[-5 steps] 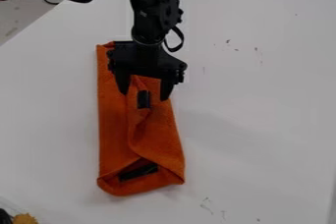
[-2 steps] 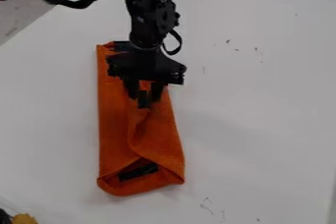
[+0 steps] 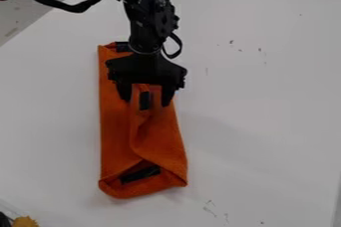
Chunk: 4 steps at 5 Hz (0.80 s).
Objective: Unfold the cloth from left to the right
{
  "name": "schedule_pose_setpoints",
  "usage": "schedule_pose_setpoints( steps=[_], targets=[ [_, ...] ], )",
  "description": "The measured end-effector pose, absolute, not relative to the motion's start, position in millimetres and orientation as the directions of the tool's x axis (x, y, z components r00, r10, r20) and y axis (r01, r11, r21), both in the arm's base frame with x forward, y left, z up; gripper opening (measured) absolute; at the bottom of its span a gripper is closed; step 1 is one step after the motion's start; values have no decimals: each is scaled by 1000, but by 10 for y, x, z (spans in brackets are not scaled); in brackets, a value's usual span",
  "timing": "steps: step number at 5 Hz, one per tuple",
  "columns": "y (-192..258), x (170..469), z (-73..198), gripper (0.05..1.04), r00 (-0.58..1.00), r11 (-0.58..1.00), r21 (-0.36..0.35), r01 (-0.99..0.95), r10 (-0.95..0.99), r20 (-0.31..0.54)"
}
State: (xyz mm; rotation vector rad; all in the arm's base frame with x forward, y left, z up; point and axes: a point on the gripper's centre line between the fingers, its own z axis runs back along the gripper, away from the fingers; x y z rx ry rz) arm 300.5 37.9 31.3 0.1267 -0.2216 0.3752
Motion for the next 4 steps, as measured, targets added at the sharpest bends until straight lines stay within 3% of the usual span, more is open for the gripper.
schedule_pose_setpoints(
  steps=[1, 2, 3, 4],
  targets=[
    [393, 3007, 314, 813, 907, 923, 83, -376, 349, 235],
    [387, 3009, 283, 503, 910, 924, 82, -374, 348, 226],
    [405, 3020, 278, 348, 906, 922, 74, -379, 353, 233],
    [418, 3026, 268, 639, 896, 916, 68, -396, 369, 247]
  ],
)
